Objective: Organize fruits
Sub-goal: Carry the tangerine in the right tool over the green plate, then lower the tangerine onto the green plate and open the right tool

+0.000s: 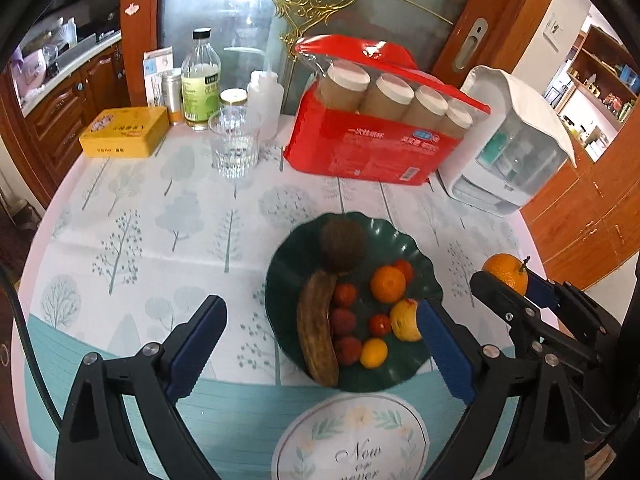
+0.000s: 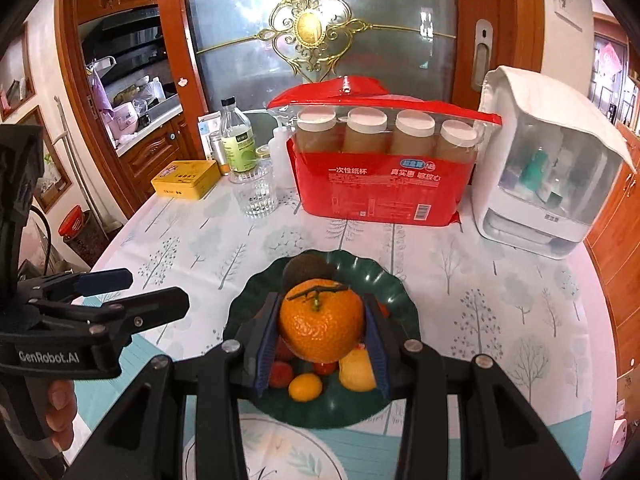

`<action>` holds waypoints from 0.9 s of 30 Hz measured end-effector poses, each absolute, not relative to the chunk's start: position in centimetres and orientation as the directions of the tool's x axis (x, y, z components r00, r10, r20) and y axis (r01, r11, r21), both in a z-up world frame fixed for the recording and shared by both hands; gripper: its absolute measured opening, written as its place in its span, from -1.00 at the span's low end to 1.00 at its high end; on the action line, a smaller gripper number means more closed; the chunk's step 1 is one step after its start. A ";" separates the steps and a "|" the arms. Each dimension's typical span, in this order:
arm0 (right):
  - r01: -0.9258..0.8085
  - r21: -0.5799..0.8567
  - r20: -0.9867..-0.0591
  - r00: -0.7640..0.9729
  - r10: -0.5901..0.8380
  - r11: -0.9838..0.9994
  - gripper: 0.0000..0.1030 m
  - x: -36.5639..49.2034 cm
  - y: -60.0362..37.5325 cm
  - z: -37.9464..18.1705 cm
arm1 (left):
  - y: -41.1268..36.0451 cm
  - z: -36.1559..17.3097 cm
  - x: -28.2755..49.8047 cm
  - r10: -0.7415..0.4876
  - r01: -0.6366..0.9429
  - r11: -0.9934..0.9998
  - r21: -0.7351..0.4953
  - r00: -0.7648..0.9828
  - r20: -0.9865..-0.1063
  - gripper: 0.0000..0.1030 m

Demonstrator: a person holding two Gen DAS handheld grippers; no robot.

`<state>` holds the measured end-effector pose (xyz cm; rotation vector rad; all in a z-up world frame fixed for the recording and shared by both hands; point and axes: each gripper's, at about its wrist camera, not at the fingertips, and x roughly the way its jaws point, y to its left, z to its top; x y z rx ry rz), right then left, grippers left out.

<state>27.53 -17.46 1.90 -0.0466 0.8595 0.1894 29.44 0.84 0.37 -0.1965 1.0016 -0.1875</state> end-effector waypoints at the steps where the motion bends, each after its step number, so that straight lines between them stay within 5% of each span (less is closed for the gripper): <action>1: -0.183 0.033 -0.762 0.632 0.143 0.983 -0.23 28.0 -17.5 1.6 | 0.7 0.2 29.7 -0.238 0.066 0.968 -0.240 0.527 -0.816 0.85; 27: -0.192 0.028 -0.887 0.447 0.113 0.981 -0.17 32.5 -16.5 -9.3 | -0.5 -8.8 34.1 -0.097 0.083 0.994 -0.069 0.413 -0.906 0.85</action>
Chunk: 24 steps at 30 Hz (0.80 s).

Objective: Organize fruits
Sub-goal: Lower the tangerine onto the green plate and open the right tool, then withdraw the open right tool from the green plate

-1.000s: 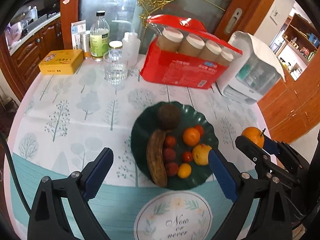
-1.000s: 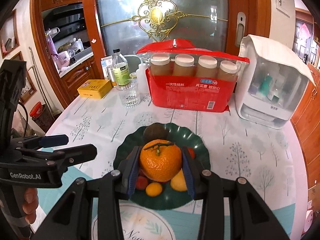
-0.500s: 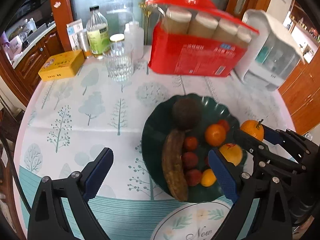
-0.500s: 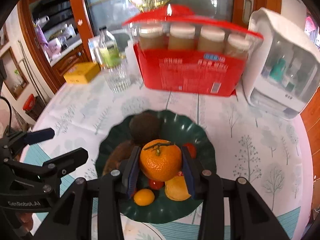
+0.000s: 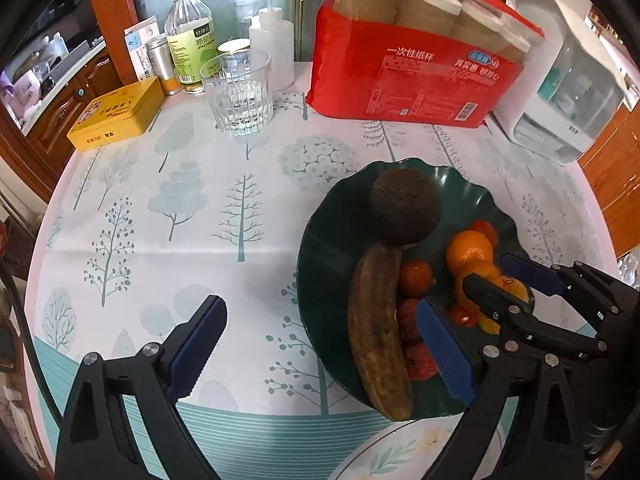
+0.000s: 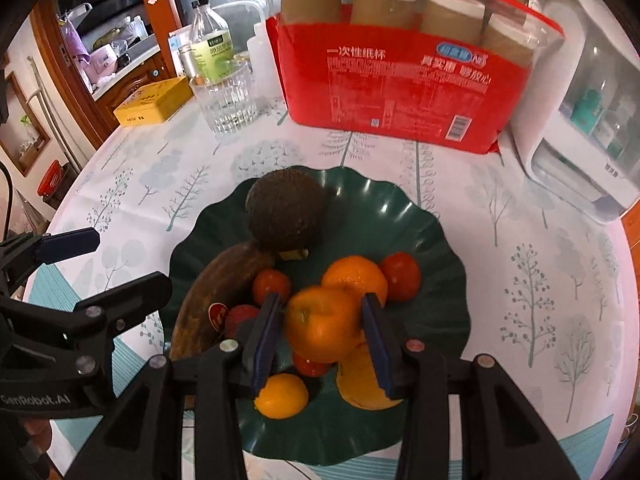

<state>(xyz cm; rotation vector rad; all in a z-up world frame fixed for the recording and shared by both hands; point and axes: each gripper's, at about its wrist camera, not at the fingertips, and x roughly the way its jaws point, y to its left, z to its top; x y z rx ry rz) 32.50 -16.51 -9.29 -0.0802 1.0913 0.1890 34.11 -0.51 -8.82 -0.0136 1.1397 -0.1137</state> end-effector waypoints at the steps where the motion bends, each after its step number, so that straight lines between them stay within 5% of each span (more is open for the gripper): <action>1: -0.190 0.031 -0.886 0.448 0.115 0.981 -0.17 32.5 -16.5 -9.3 | -0.5 -9.0 34.2 -0.096 0.087 0.994 -0.067 0.402 -0.910 0.85; 24: -0.091 0.105 -0.861 0.489 0.137 0.990 -0.13 29.9 -18.2 -7.5 | -0.2 -7.9 31.9 -0.068 0.072 0.996 -0.042 0.399 -0.914 0.90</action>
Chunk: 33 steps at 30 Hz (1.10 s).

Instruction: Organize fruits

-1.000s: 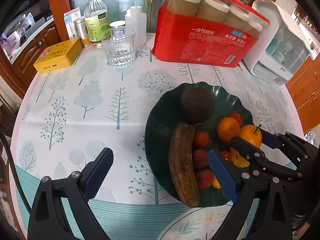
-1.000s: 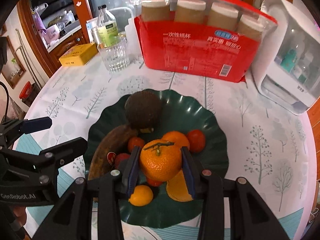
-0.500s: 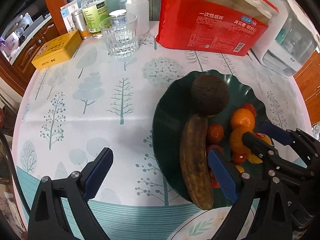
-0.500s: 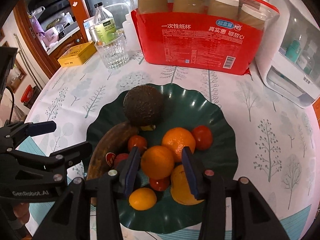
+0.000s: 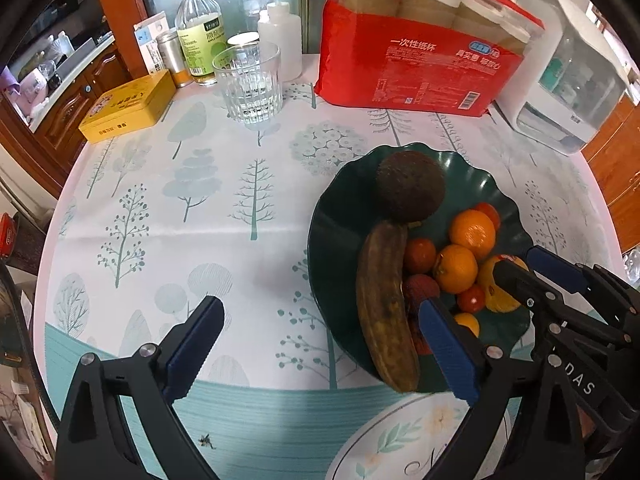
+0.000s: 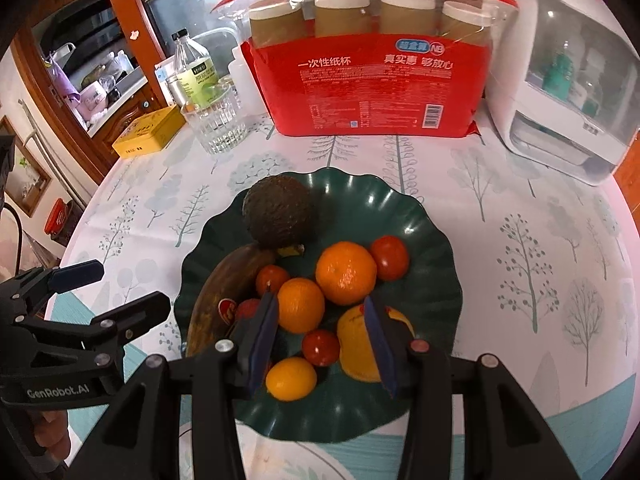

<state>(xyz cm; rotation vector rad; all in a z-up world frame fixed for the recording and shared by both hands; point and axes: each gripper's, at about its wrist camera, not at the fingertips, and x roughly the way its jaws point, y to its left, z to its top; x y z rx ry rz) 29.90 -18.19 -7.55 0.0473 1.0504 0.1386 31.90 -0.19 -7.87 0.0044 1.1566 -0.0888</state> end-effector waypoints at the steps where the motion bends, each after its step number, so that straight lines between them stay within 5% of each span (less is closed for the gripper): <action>1: -0.086 0.107 -0.859 0.494 0.135 0.991 -0.13 29.5 -18.2 -7.3 | -0.1 -7.6 31.5 -0.068 0.074 0.996 -0.042 0.403 -0.913 0.90; 33: 0.057 0.179 -0.826 0.551 0.119 0.982 -0.12 5.6 -15.8 1.5 | 1.5 1.0 8.7 -0.091 0.127 0.992 -0.027 0.531 -0.842 0.98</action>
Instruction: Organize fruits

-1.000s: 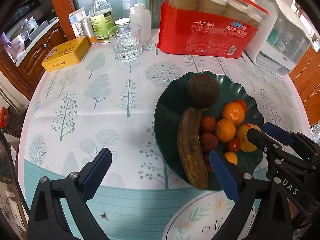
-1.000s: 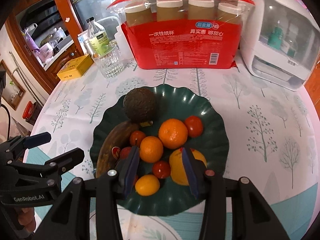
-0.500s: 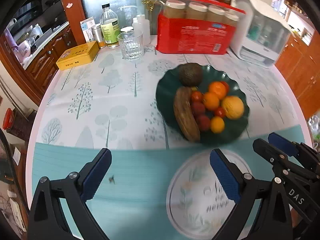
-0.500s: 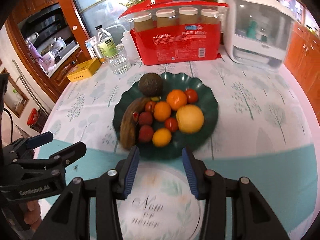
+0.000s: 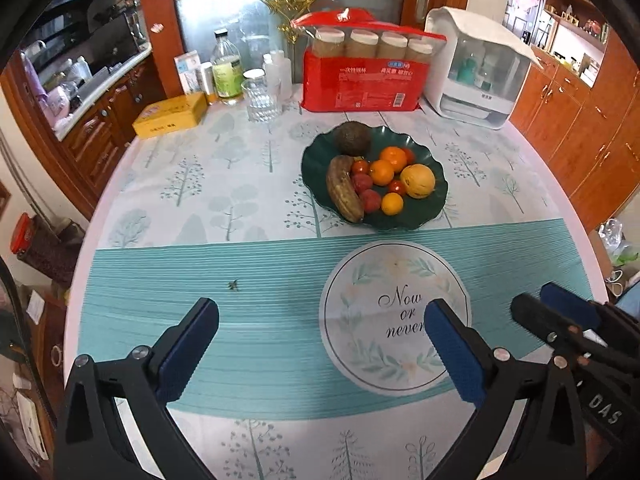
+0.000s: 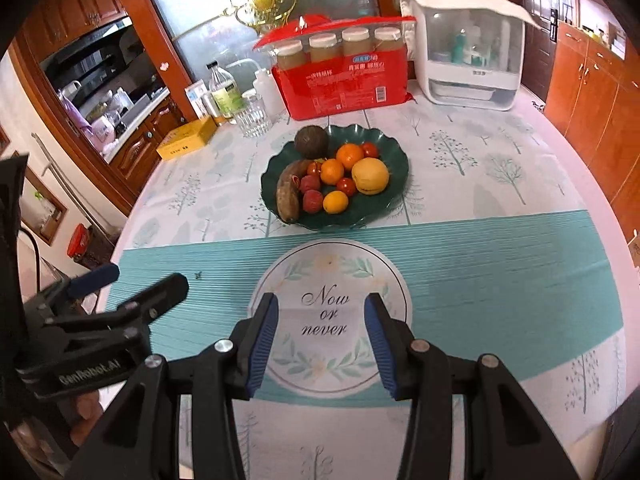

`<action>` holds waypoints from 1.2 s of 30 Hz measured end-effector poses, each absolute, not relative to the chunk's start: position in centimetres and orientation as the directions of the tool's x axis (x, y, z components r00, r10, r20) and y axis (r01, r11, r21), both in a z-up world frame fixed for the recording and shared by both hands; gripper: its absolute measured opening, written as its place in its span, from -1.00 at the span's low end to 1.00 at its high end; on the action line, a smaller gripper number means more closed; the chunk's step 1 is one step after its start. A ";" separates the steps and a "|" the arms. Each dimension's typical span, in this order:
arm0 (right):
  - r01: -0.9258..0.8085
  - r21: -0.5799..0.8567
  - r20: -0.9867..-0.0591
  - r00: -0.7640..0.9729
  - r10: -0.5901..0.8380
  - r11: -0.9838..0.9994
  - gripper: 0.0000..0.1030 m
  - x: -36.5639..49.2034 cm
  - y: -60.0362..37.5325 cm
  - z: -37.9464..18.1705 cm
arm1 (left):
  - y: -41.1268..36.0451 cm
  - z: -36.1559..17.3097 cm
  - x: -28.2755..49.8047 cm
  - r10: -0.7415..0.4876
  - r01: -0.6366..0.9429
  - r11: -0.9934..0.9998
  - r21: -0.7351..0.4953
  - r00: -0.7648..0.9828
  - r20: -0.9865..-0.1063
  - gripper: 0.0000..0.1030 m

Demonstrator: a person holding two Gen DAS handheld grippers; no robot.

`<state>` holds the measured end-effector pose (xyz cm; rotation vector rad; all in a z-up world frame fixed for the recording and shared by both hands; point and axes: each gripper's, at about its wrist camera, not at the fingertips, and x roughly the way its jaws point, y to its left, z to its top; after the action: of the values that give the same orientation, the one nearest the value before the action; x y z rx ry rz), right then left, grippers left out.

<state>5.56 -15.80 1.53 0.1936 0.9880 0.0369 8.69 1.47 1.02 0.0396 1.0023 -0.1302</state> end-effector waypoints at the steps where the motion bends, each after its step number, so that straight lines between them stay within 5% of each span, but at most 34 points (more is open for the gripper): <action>1: 0.056 0.179 -0.822 0.556 0.119 0.982 -0.12 5.1 -15.7 2.1 | 1.4 1.3 8.2 -0.085 0.125 0.992 -0.021 0.539 -0.838 0.98; 36: -0.001 0.116 -0.825 0.556 0.096 0.993 -0.12 2.5 -15.7 3.5 | 0.4 3.2 4.4 -0.019 0.033 0.999 -0.001 0.556 -0.831 0.98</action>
<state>2.52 -15.69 3.52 0.1062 0.9796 0.0574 4.35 0.43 3.16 0.0154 0.9812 -0.0303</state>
